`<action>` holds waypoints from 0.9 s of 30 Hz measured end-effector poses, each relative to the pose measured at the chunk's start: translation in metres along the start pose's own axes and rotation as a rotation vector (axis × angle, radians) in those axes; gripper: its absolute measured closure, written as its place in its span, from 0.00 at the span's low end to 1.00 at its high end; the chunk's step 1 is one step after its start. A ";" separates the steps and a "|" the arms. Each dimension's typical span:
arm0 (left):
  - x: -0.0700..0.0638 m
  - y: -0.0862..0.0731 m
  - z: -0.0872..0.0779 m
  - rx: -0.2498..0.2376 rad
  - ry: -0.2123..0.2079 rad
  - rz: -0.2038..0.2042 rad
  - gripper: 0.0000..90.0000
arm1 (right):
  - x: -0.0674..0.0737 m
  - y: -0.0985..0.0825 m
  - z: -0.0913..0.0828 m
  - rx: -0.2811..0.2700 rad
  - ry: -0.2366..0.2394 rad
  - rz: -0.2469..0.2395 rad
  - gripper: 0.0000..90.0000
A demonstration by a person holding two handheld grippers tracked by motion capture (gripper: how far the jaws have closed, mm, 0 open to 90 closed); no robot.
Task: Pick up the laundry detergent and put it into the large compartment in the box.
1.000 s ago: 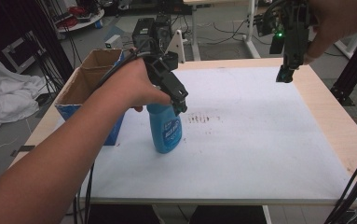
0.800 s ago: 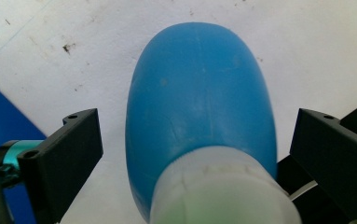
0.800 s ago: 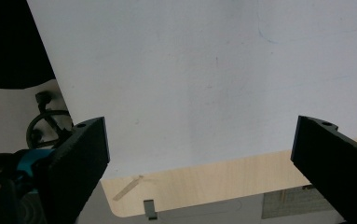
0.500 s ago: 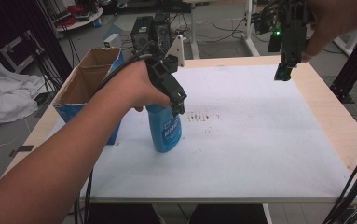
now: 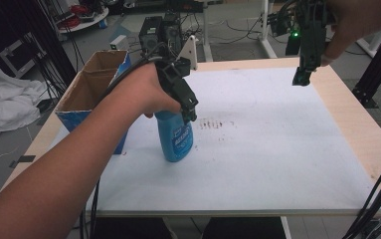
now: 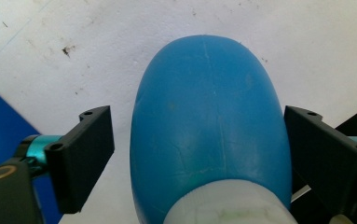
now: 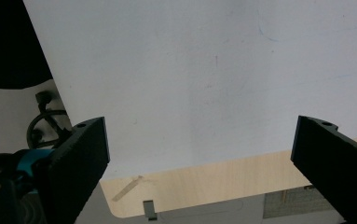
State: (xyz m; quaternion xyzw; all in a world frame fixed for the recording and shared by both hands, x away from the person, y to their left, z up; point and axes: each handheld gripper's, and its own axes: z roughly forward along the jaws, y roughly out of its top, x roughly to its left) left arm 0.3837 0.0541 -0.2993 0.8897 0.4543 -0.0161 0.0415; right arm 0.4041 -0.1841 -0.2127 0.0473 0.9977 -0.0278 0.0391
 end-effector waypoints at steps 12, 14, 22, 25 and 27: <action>-0.002 0.001 0.000 0.005 0.006 0.001 0.19 | 0.000 0.000 0.000 -0.001 0.001 0.002 0.04; -0.002 0.000 0.001 0.004 0.004 0.000 0.20 | 0.000 0.000 0.000 0.001 0.000 0.006 0.04; -0.002 0.000 0.000 0.008 0.012 0.010 0.25 | 0.000 0.001 0.001 0.003 -0.002 0.008 0.04; -0.002 0.000 0.000 0.004 0.012 0.012 0.28 | -0.001 0.002 0.002 0.002 -0.002 0.003 0.04; -0.002 0.000 0.000 0.005 0.011 0.011 0.29 | -0.001 0.002 0.002 0.000 0.000 0.002 0.04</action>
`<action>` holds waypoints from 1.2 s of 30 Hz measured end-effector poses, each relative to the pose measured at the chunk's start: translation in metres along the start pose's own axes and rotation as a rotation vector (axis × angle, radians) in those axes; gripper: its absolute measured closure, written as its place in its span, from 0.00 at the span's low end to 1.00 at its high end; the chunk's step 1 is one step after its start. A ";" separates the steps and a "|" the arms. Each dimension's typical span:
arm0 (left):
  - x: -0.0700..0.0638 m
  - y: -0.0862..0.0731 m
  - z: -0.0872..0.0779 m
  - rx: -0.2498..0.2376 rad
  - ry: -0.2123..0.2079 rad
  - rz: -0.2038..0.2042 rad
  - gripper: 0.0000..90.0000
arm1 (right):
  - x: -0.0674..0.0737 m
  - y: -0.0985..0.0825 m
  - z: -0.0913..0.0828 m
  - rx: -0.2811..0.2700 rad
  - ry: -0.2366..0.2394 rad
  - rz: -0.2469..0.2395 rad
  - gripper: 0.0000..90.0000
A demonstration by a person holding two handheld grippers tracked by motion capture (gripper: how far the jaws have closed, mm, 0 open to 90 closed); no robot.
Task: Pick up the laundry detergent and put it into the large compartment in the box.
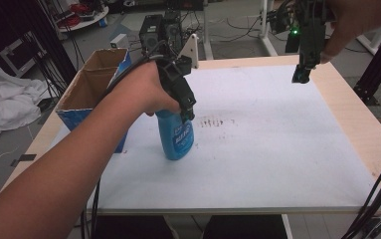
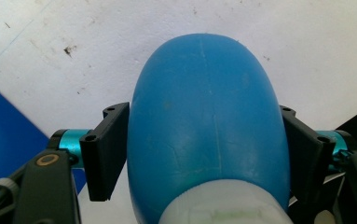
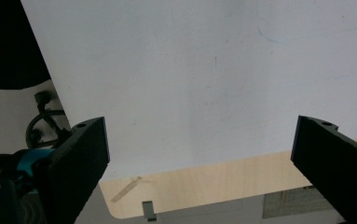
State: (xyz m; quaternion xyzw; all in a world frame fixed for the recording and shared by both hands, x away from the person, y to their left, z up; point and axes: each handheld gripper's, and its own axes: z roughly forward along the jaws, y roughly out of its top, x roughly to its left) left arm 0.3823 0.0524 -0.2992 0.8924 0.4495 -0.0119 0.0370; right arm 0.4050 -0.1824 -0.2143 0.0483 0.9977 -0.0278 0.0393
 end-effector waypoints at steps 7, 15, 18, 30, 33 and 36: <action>-0.001 0.001 -0.001 0.011 -0.005 0.015 0.36 | 0.000 -0.001 0.000 -0.002 -0.002 0.006 0.04; -0.002 0.001 0.000 0.007 0.011 0.001 0.41 | 0.000 -0.003 0.001 -0.002 0.001 0.012 0.04; -0.002 0.001 0.000 0.016 0.016 0.009 0.41 | -0.001 -0.004 0.002 -0.002 0.003 0.011 0.04; 0.004 -0.003 -0.010 0.002 -0.039 0.037 0.42 | -0.001 -0.003 0.002 -0.005 0.003 0.007 0.04; 0.004 -0.004 -0.013 -0.002 -0.046 0.036 0.42 | -0.001 -0.002 0.002 -0.002 0.004 0.011 0.04; 0.006 -0.009 -0.039 0.002 -0.029 0.059 0.42 | -0.001 -0.002 0.002 -0.004 0.005 0.007 0.04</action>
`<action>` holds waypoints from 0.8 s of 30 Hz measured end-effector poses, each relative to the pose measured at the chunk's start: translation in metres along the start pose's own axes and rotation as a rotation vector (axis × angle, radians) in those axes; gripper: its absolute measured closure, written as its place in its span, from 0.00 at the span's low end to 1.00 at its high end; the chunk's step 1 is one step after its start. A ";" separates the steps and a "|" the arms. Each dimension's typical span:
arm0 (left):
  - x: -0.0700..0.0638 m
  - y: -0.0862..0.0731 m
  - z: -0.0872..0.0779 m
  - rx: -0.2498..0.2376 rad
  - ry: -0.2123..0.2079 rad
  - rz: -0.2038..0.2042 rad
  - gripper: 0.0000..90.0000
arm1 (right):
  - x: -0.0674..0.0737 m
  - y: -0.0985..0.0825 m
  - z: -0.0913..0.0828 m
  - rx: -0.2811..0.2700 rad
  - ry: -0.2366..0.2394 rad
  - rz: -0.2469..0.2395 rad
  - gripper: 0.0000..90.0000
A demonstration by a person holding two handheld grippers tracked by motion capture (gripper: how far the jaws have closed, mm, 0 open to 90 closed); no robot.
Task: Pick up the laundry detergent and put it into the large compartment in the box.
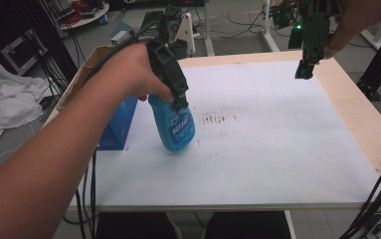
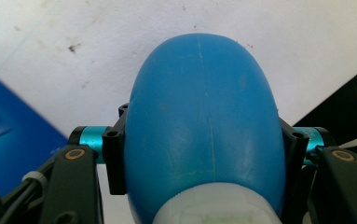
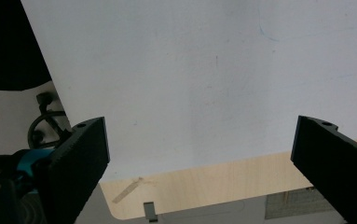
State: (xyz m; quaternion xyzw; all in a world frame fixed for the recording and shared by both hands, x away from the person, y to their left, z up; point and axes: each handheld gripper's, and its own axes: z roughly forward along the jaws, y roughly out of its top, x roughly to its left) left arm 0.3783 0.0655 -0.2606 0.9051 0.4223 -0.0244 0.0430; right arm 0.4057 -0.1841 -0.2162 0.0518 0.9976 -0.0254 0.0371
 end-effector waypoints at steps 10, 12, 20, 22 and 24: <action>0.014 -0.011 -0.057 -0.003 0.024 -0.003 0.42 | 0.000 0.003 0.001 0.000 0.000 -0.006 0.04; 0.018 -0.013 -0.072 -0.009 0.022 -0.003 0.42 | 0.000 0.003 0.001 0.002 0.000 -0.001 0.04; 0.037 -0.025 -0.130 -0.064 0.051 -0.061 0.42 | -0.001 0.008 0.003 -0.004 0.006 -0.018 0.04; 0.037 -0.025 -0.130 -0.064 0.051 -0.061 0.42 | -0.001 0.008 0.003 0.000 0.005 -0.019 0.04; 0.052 -0.034 -0.149 -0.076 0.048 -0.101 0.42 | -0.001 0.008 0.003 0.001 0.007 -0.016 0.04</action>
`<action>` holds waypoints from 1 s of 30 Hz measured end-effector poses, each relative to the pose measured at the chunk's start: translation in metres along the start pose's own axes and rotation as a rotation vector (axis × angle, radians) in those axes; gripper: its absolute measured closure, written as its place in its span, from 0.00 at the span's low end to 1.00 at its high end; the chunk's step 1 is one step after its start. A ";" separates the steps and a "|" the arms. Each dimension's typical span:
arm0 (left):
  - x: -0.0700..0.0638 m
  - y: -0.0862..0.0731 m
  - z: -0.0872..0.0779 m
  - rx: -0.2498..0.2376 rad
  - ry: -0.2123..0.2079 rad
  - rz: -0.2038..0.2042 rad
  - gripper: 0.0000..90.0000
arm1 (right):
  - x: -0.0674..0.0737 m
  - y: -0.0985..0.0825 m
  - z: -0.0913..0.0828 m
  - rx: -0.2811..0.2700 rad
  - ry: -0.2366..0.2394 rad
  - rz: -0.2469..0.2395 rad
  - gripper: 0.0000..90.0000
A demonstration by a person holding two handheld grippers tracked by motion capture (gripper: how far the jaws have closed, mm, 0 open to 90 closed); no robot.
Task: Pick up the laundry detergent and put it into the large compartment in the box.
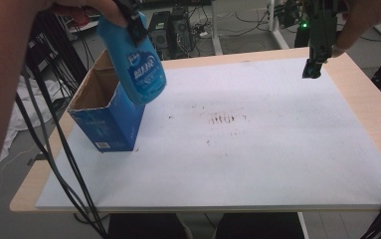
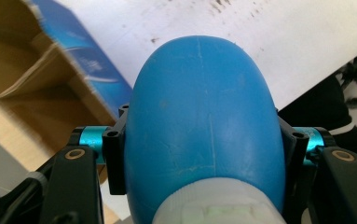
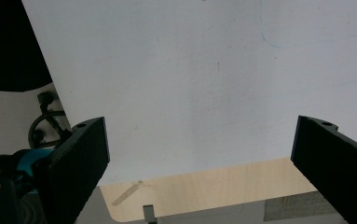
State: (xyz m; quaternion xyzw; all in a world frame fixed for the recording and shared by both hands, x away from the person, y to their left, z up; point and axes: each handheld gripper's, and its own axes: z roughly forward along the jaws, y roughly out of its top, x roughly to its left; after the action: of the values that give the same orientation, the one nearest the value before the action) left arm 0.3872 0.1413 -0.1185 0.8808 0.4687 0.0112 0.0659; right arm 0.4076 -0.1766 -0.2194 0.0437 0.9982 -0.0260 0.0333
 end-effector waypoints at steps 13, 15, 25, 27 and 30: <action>0.063 -0.025 -0.023 -0.008 0.021 -0.195 0.42 | -0.002 -0.001 0.000 0.005 0.004 0.010 0.04; 0.070 -0.028 -0.024 -0.010 0.021 -0.217 0.42 | -0.002 -0.001 0.000 0.008 0.005 0.014 0.04; 0.097 -0.034 -0.009 0.016 0.042 -0.268 0.42 | -0.005 0.000 0.002 0.013 0.010 0.022 0.04; 0.102 -0.035 -0.002 0.023 0.035 -0.274 0.42 | -0.005 0.001 0.003 0.016 0.012 0.026 0.04; 0.108 -0.036 0.010 0.034 0.028 -0.278 0.42 | -0.006 0.001 0.003 0.019 0.013 0.026 0.04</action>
State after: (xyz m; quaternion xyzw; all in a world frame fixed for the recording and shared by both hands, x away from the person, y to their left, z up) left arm 0.4186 0.2501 -0.1372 0.8081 0.5873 0.0062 0.0455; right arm 0.4138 -0.1762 -0.2223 0.0572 0.9974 -0.0346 0.0265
